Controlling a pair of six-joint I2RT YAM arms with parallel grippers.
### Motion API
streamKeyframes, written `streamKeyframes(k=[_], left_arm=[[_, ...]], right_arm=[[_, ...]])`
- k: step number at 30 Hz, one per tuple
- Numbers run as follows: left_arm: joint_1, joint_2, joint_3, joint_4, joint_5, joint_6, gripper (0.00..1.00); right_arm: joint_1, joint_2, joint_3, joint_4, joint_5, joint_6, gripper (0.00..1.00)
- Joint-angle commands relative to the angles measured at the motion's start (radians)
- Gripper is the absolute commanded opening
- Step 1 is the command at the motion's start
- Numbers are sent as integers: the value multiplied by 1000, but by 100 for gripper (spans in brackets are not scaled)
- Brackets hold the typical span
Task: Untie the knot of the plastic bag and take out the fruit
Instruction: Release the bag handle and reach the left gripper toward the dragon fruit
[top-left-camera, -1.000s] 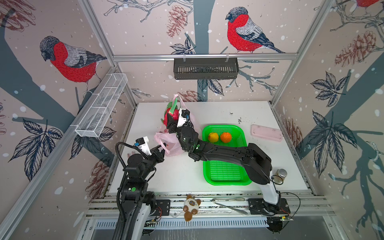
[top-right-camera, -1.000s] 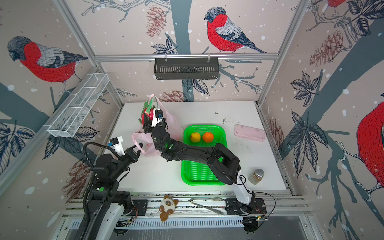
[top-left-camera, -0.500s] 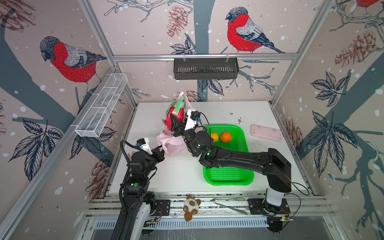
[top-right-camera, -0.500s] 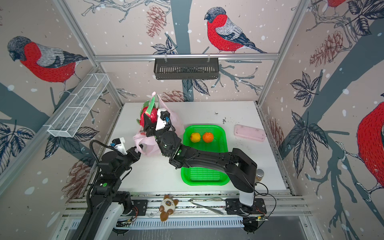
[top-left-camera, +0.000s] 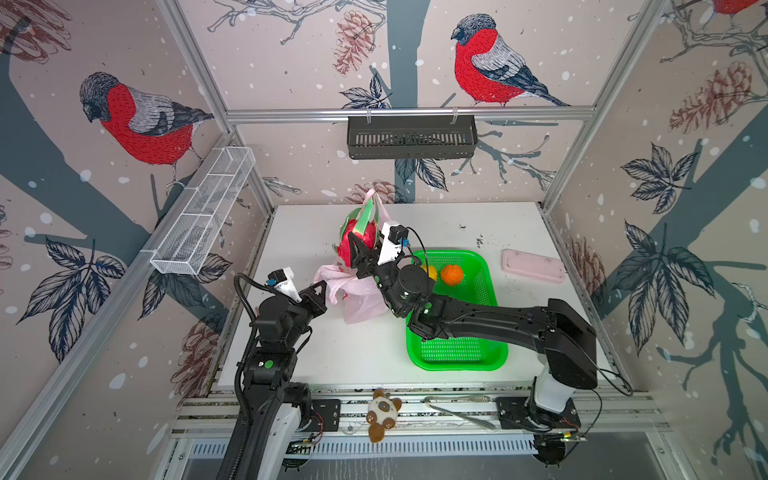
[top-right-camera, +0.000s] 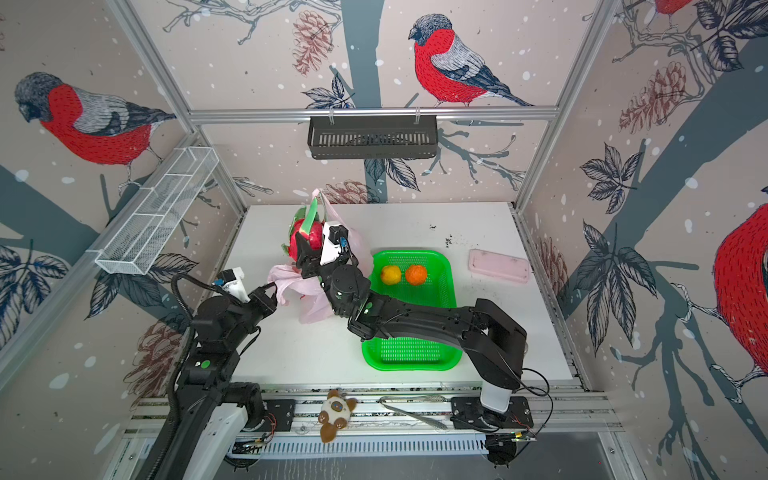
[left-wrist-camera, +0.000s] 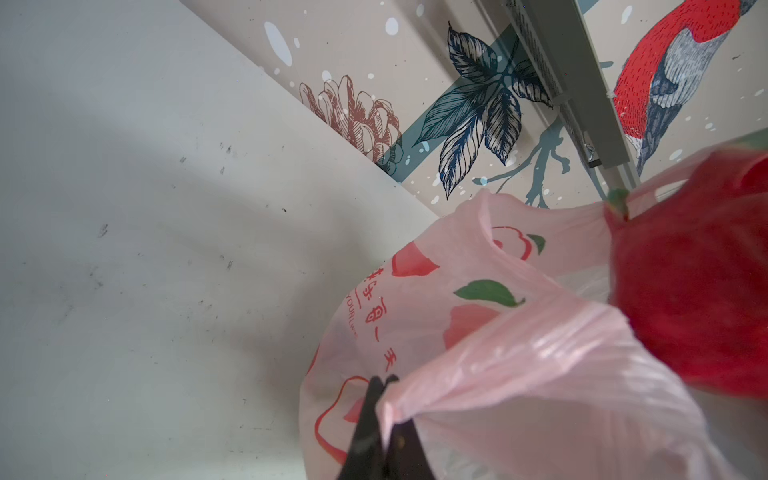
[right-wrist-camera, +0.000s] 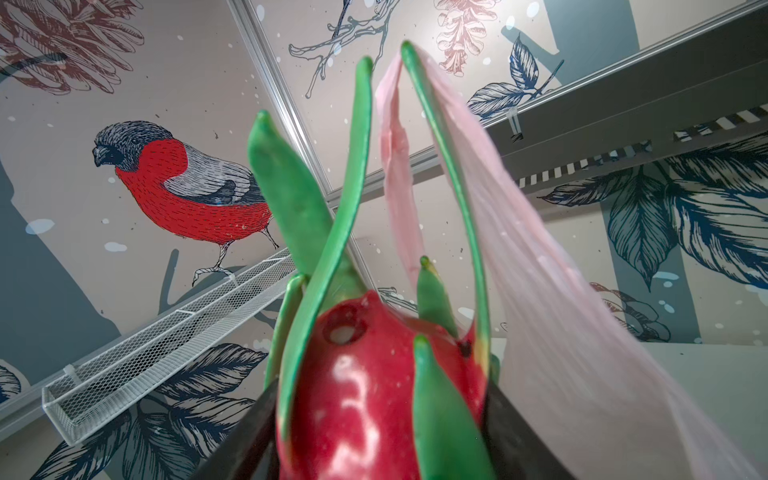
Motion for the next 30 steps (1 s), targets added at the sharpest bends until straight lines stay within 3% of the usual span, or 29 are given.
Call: streamKeyframes(k=[1, 4, 10, 16, 20, 26, 30], left_arm=[[0, -1, 23, -65, 44, 7, 25], [1, -17, 49, -127, 84, 3, 39], [0, -112, 115, -235, 121, 3, 50], [1, -125, 221, -381, 54, 71, 55], [1, -124, 268, -467, -54, 107, 57], [1, -164, 309, -406, -194, 112, 64], [0, -158, 328, -270, -194, 129, 67]], right_arm=[[-18, 1, 15, 27, -36, 34, 16], [-35, 20, 27, 20, -48, 36, 16], [-67, 68, 58, 11, -79, 45, 16], [-95, 97, 72, -10, -114, 64, 16], [-116, 106, 77, -25, -133, 69, 15], [-141, 110, 77, -38, -166, 80, 15], [-146, 107, 82, -55, -199, 77, 15]])
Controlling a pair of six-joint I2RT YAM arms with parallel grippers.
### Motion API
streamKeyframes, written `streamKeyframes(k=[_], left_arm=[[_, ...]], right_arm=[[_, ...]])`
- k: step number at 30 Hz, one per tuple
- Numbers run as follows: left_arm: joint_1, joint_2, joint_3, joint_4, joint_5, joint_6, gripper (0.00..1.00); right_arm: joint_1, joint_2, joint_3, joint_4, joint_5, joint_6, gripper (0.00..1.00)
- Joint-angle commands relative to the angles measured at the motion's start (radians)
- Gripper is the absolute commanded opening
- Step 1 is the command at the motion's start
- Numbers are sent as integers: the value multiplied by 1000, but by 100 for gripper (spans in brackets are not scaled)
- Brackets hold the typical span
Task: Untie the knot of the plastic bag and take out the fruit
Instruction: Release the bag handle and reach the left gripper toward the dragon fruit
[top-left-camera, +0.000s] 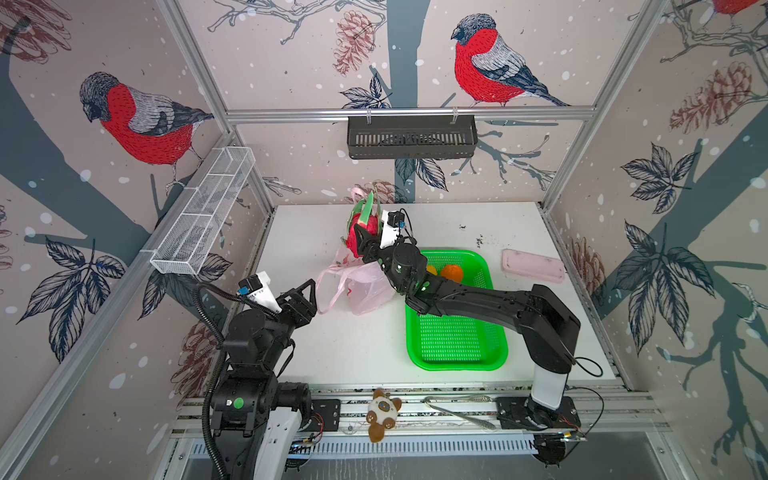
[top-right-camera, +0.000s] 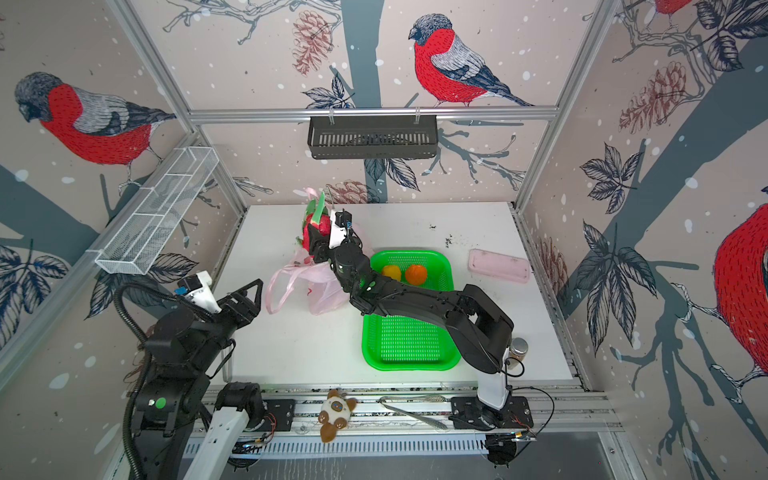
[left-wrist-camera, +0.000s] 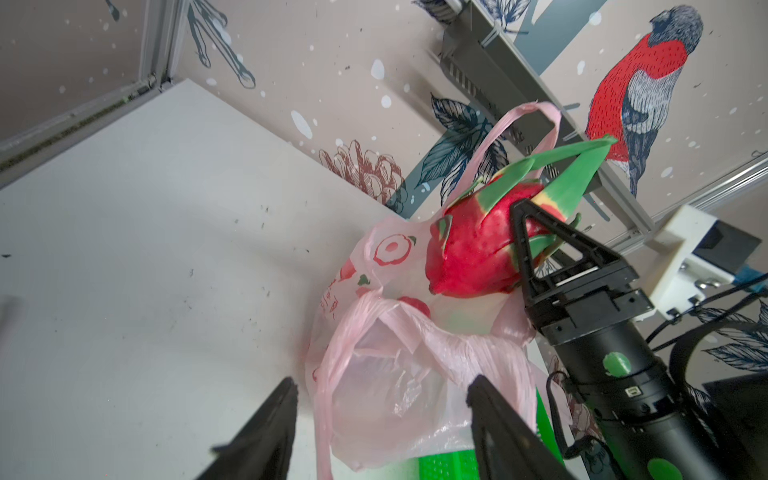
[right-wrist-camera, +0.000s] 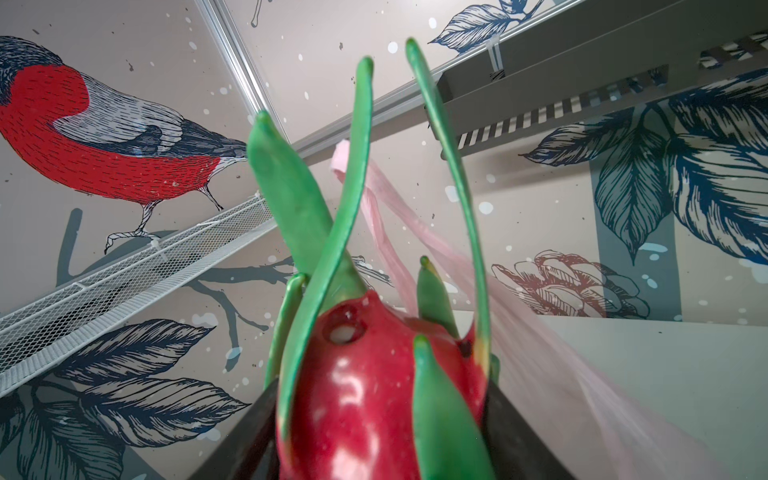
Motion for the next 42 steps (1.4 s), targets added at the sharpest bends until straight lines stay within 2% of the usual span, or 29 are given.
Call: streamKeyframes(k=[1, 11, 21, 25, 32, 39, 42], left_arm=[[1, 28, 32, 149, -22, 34, 67], [1, 276, 191, 277, 260, 141, 66], [1, 315, 188, 303, 438, 172, 67], [3, 298, 144, 307, 427, 195, 69], [30, 326, 113, 421, 488, 140, 70], [159, 373, 82, 540, 687, 52, 69], [173, 397, 55, 616, 757, -6, 68]], right_arm=[[0, -10, 16, 37, -55, 2, 15], [1, -83, 10, -15, -273, -36, 15], [-5, -113, 30, -15, -420, -27, 15], [-19, -110, 34, -3, -497, -6, 15], [-32, -123, 17, -24, -571, -35, 15], [-46, -136, 9, -34, -666, -39, 15], [-46, -138, 14, -59, -686, -59, 15]])
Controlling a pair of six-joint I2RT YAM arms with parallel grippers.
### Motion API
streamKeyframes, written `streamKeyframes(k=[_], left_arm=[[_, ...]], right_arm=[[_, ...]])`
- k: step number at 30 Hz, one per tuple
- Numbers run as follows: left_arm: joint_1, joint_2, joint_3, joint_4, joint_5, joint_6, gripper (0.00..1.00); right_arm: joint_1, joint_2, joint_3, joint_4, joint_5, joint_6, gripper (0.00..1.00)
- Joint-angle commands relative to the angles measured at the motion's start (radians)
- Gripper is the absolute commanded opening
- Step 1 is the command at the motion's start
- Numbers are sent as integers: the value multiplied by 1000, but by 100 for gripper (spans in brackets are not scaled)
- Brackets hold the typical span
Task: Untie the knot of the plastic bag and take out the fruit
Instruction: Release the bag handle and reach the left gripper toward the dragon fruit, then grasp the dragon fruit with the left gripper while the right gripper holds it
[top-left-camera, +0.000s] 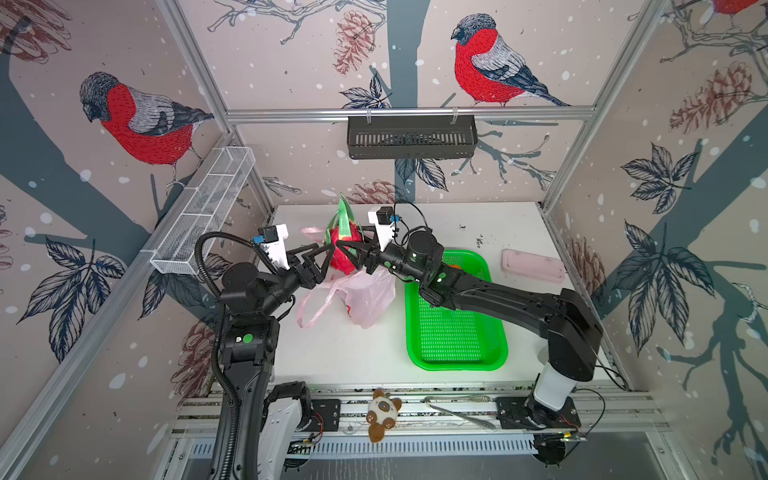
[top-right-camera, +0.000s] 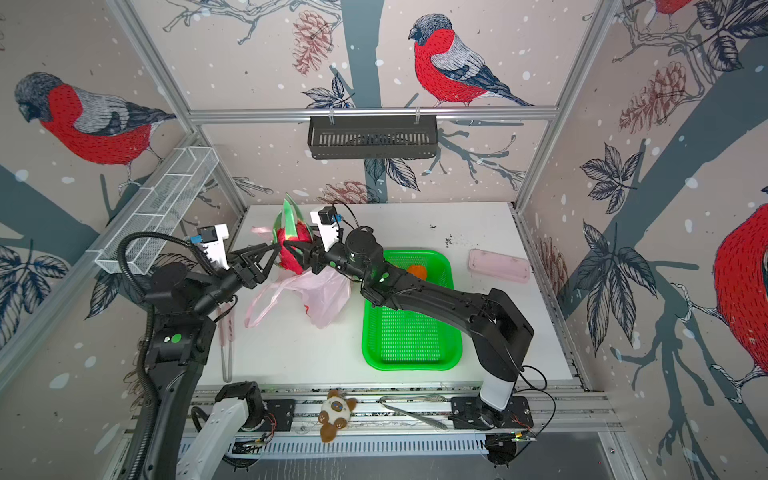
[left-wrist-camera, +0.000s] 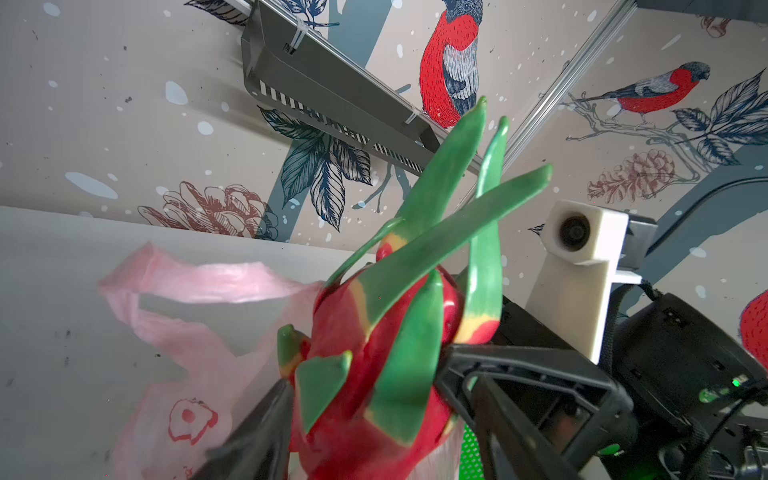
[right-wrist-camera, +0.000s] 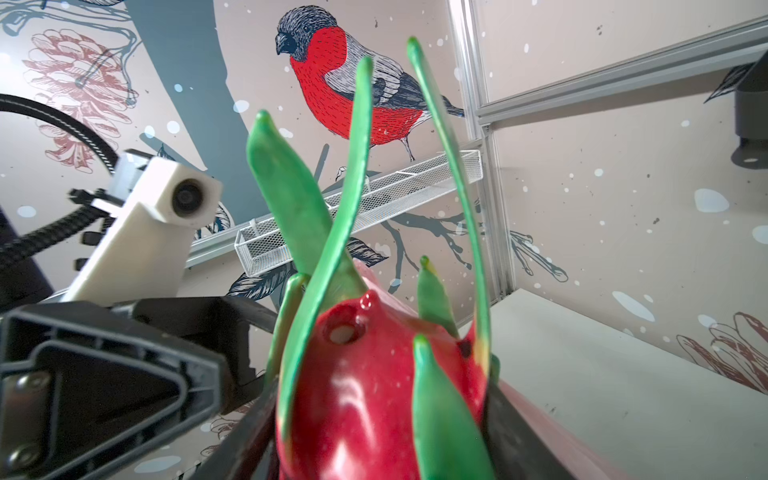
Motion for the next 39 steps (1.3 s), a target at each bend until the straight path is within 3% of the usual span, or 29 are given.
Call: streamKeyframes(k=[1, 4, 14, 24, 28, 33, 39], left_arm=[[10, 19, -26, 176, 138, -100, 68], [10, 28, -49, 278, 176, -173, 68], [10, 64, -18, 276, 227, -189, 67], [10, 113, 66, 130, 235, -92, 65], [10, 121, 79, 130, 227, -85, 56], [10, 141, 109, 106, 191, -45, 38], [10, 172, 126, 115, 160, -16, 32]], right_arm=[[0, -17, 9, 43, -49, -35, 15], [0, -16, 7, 24, -42, -54, 14], [1, 7, 31, -4, -62, -76, 14], [18, 30, 73, -57, -55, -118, 14], [21, 38, 80, -64, -59, -118, 14], [25, 47, 87, -70, -61, -118, 14], [32, 63, 110, -95, -69, -126, 14]])
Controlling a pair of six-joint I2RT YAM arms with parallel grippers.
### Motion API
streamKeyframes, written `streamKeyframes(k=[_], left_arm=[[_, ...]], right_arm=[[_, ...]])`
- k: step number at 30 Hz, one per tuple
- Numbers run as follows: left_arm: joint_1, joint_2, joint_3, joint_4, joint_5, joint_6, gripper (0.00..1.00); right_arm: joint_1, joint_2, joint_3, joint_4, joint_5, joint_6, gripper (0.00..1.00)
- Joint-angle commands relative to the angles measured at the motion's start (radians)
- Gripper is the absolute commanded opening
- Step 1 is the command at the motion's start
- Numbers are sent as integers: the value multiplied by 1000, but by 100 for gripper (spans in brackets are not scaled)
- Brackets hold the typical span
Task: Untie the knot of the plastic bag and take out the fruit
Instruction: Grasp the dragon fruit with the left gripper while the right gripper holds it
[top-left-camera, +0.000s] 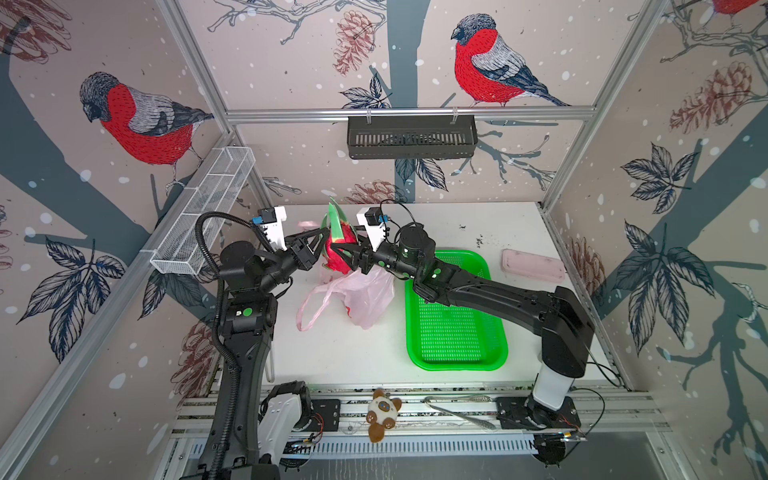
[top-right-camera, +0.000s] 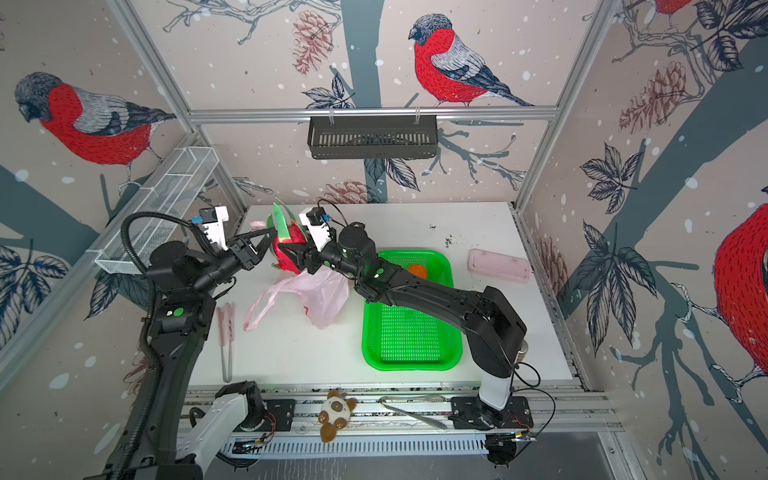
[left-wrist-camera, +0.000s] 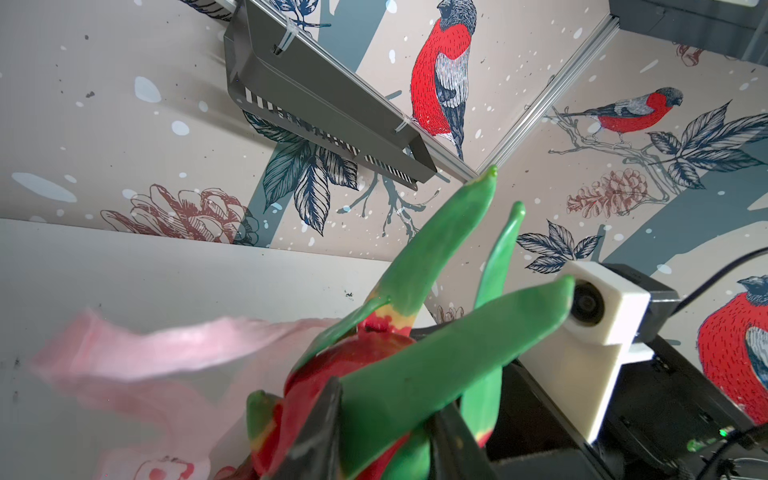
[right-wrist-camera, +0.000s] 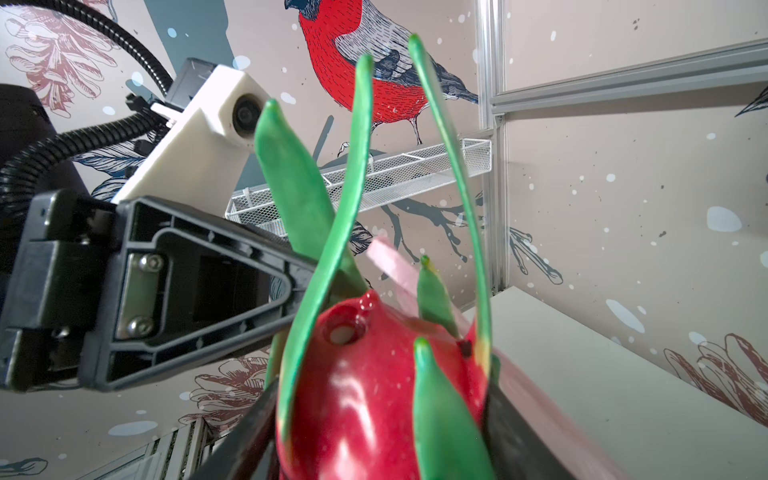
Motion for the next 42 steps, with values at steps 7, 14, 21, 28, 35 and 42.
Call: streamKeyframes(k=[7, 14, 21, 28, 35, 42], left_arm=[[-4, 12, 10, 47, 99, 28, 20], [-4, 4, 0, 46, 80, 40, 0], [-4, -10, 2, 43, 38, 62, 0], [-4, -67, -9, 80, -29, 61, 0], [-4, -85, -12, 97, -49, 48, 0], [-4, -86, -15, 103, -53, 47, 0]], right_arm=[[18, 24, 40, 4, -61, -20, 14], [20, 39, 58, 3, -64, -16, 14], [20, 48, 64, 2, -64, -12, 16], [22, 67, 64, 3, -48, -1, 29], [23, 86, 80, -28, -31, -11, 55], [33, 87, 99, -93, 23, -62, 80]])
